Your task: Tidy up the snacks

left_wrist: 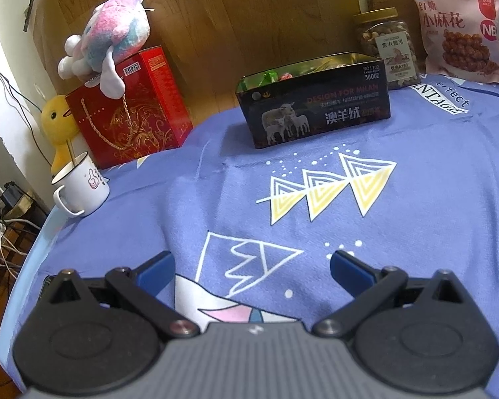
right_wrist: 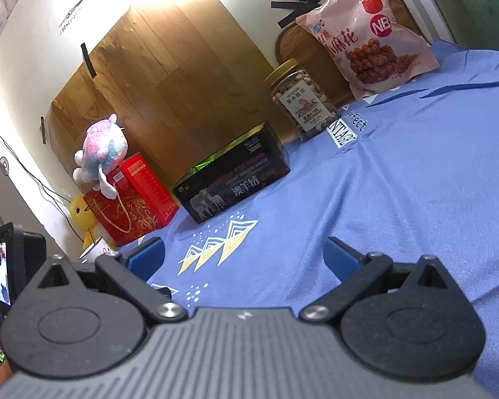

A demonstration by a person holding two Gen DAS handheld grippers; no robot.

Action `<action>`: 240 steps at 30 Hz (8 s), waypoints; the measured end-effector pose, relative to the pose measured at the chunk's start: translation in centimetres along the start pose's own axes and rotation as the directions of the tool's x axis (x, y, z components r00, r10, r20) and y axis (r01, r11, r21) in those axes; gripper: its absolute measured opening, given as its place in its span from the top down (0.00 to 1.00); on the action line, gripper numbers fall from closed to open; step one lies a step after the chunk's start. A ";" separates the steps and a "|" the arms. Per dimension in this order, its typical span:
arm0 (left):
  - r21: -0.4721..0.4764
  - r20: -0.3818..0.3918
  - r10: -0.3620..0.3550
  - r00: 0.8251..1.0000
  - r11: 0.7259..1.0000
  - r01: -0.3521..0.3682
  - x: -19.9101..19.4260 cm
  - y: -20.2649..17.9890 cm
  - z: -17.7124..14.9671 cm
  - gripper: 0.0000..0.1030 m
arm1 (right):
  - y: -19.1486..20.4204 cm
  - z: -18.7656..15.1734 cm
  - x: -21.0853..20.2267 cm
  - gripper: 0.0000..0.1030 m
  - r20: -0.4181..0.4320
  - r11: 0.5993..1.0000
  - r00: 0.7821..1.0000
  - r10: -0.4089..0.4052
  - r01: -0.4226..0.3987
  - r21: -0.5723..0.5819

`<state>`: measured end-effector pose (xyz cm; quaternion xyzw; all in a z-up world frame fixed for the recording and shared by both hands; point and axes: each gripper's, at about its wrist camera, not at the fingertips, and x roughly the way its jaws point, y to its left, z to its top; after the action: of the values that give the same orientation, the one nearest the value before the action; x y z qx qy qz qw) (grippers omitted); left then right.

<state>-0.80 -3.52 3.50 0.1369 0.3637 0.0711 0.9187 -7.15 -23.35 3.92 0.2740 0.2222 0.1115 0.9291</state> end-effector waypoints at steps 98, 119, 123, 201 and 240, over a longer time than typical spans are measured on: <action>-0.039 0.104 -0.230 0.968 0.971 0.235 2.3 -1.8 2.2 0.00 | -0.5 1.3 1.2 0.09 -0.091 0.984 0.981 -0.169 0.163 -0.071; -0.074 0.163 -0.194 0.967 0.975 0.208 3.8 4.1 2.7 0.00 | 4.2 2.5 8.9 0.09 -0.170 0.991 0.979 -0.110 0.094 -0.100; -0.103 0.169 -0.164 0.972 0.978 0.183 2.7 4.9 2.4 0.00 | 4.3 2.3 9.0 0.09 -0.215 0.996 0.975 -0.059 0.042 -0.082; -0.063 0.005 -0.358 0.934 0.932 0.358 1.8 -2.9 1.2 0.00 | -1.3 -0.6 0.9 0.12 -0.172 0.985 0.971 -0.169 0.158 -0.074; -0.046 0.016 -0.265 0.964 0.963 0.266 0.8 -2.3 0.6 0.00 | -1.6 0.1 0.6 0.12 -0.150 0.993 0.982 -0.110 0.104 -0.052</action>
<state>0.27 -5.62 2.73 0.0652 0.3726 -0.0446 0.9246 -6.41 -24.53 2.89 0.2318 0.3046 0.0869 0.9197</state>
